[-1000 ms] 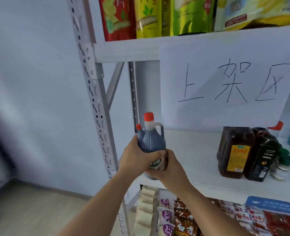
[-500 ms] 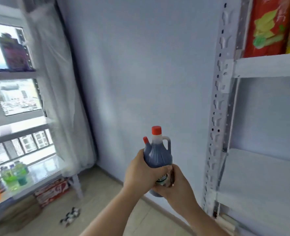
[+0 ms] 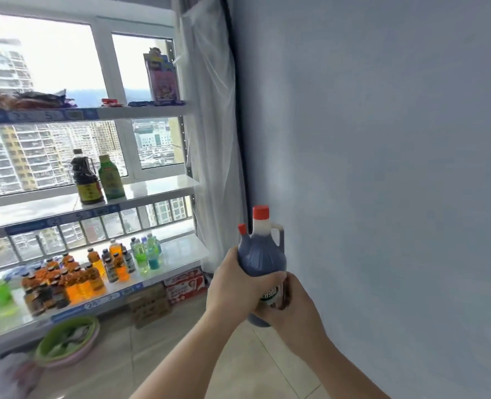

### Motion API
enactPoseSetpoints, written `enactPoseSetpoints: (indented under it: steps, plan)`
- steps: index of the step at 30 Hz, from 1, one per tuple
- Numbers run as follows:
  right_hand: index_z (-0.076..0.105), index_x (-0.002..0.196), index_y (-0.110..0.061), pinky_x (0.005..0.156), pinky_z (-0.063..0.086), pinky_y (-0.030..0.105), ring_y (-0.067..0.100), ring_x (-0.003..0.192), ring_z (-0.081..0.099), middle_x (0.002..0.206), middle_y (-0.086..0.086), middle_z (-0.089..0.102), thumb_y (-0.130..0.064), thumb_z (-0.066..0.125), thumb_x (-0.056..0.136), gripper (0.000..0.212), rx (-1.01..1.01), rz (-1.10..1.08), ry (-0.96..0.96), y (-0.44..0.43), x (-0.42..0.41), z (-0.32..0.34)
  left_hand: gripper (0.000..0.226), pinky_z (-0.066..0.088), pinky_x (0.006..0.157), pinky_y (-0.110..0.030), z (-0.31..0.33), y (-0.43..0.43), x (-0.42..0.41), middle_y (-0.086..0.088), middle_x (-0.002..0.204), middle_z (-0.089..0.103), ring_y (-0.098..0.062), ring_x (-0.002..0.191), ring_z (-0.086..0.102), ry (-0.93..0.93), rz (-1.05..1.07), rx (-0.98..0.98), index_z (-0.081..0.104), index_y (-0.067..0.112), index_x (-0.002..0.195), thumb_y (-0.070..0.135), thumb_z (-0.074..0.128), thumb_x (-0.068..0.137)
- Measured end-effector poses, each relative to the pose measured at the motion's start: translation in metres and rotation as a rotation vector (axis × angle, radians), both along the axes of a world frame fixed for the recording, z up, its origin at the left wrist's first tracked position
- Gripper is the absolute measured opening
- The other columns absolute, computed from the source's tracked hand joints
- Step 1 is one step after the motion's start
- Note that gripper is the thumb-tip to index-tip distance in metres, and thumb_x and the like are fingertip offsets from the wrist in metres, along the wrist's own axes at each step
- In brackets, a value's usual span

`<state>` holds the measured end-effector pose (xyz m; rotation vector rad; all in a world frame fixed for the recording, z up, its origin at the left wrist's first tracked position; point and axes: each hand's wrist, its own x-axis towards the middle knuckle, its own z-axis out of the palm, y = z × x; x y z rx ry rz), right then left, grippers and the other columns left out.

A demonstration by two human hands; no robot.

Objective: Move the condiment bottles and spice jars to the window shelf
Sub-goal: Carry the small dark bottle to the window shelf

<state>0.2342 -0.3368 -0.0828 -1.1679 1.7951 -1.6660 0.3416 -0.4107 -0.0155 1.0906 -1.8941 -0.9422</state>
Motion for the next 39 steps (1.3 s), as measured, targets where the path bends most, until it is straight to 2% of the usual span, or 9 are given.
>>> enactPoseSetpoints:
  steps: [3, 6, 9, 17, 24, 29, 33, 36, 39]
  plan:
    - [0.060, 0.111, -0.036, 0.073, 0.059, 0.020, -0.001, 0.090, 0.072, 0.100, -0.022, 0.075, -0.027, 0.095, 0.069, 0.055, -0.013, 0.097, -0.019, -0.046, -0.003, 0.000, 0.065, 0.063, 0.076, -0.038, -0.001, -0.038, 0.003, 0.020, 0.092, 0.070, -0.003, 0.084, 0.069, 0.004, 0.074, 0.001, 0.055, 0.042, 0.102, 0.062, 0.087, 0.049]
    - [0.061, 0.115, -0.039, 0.085, 0.062, 0.038, 0.005, 0.096, 0.074, 0.106, -0.016, 0.076, -0.041, 0.096, 0.063, 0.062, -0.015, 0.186, -0.023, -0.097, -0.011, 0.003, 0.062, 0.063, 0.076, -0.038, 0.005, -0.077, 0.003, 0.020, 0.091, 0.069, -0.002, 0.083, 0.068, 0.013, 0.150, -0.020, 0.055, 0.040, 0.100, 0.060, 0.088, 0.051]
    - [0.061, 0.116, -0.040, 0.086, 0.062, 0.046, 0.007, 0.095, 0.075, 0.107, -0.014, 0.076, -0.046, 0.097, 0.059, 0.068, -0.026, 0.247, -0.038, -0.150, -0.017, 0.014, 0.064, 0.062, 0.075, -0.037, 0.017, -0.119, 0.000, 0.019, 0.092, 0.068, -0.003, 0.084, 0.067, 0.005, 0.231, -0.056, 0.055, 0.038, 0.103, 0.060, 0.087, 0.053]
    - [0.061, 0.112, -0.037, 0.086, 0.062, 0.043, 0.006, 0.091, 0.074, 0.102, -0.015, 0.076, -0.045, 0.097, 0.058, 0.066, -0.043, 0.410, 0.028, -0.271, -0.031, 0.034, 0.069, 0.061, 0.083, -0.040, 0.030, -0.219, -0.009, 0.015, 0.101, 0.067, -0.014, 0.095, 0.067, 0.027, 0.404, -0.089, 0.054, 0.032, 0.115, 0.056, 0.089, 0.060]
    - [0.059, 0.112, -0.036, 0.082, 0.062, 0.048, 0.013, 0.090, 0.075, 0.101, -0.009, 0.076, -0.055, 0.094, 0.055, 0.069, 0.001, 0.523, 0.052, -0.387, 0.004, 0.025, 0.082, 0.062, 0.082, -0.043, 0.022, -0.318, 0.027, 0.013, 0.106, 0.069, -0.017, 0.098, 0.068, 0.016, 0.529, -0.087, 0.056, 0.031, 0.122, 0.065, 0.084, 0.053]
    - [0.058, 0.117, -0.034, 0.080, 0.061, 0.030, 0.003, 0.089, 0.073, 0.101, -0.015, 0.075, -0.048, 0.093, 0.061, 0.068, -0.002, 0.554, 0.084, -0.476, 0.028, 0.030, 0.091, 0.062, 0.085, -0.045, 0.020, -0.408, 0.052, 0.012, 0.109, 0.071, -0.019, 0.101, 0.070, 0.032, 0.559, -0.111, 0.057, 0.032, 0.124, 0.073, 0.078, 0.046]
    - [0.057, 0.119, -0.037, 0.087, 0.062, 0.036, 0.003, 0.092, 0.074, 0.103, -0.018, 0.076, -0.044, 0.096, 0.059, 0.071, 0.002, 0.565, 0.055, -0.549, 0.039, 0.036, 0.082, 0.062, 0.086, -0.045, 0.028, -0.480, 0.064, 0.010, 0.108, 0.073, -0.020, 0.099, 0.071, 0.030, 0.540, -0.116, 0.059, 0.029, 0.122, 0.066, 0.083, 0.053]
    - [0.057, 0.116, -0.039, 0.086, 0.062, 0.036, 0.002, 0.091, 0.074, 0.101, -0.022, 0.075, -0.041, 0.095, 0.059, 0.068, -0.010, 0.545, 0.039, -0.596, 0.045, 0.036, 0.085, 0.062, 0.086, -0.045, 0.030, -0.529, 0.069, 0.012, 0.109, 0.072, -0.019, 0.100, 0.070, 0.023, 0.528, -0.125, 0.058, 0.031, 0.124, 0.069, 0.081, 0.051]
    - [0.058, 0.117, -0.037, 0.084, 0.064, 0.041, 0.007, 0.091, 0.075, 0.102, -0.016, 0.077, -0.040, 0.095, 0.057, 0.070, 0.008, 0.559, 0.025, -0.639, 0.046, 0.035, 0.086, 0.062, 0.085, -0.044, 0.028, -0.572, 0.071, 0.012, 0.108, 0.071, -0.018, 0.100, 0.070, 0.028, 0.520, -0.107, 0.057, 0.031, 0.123, 0.069, 0.081, 0.049]
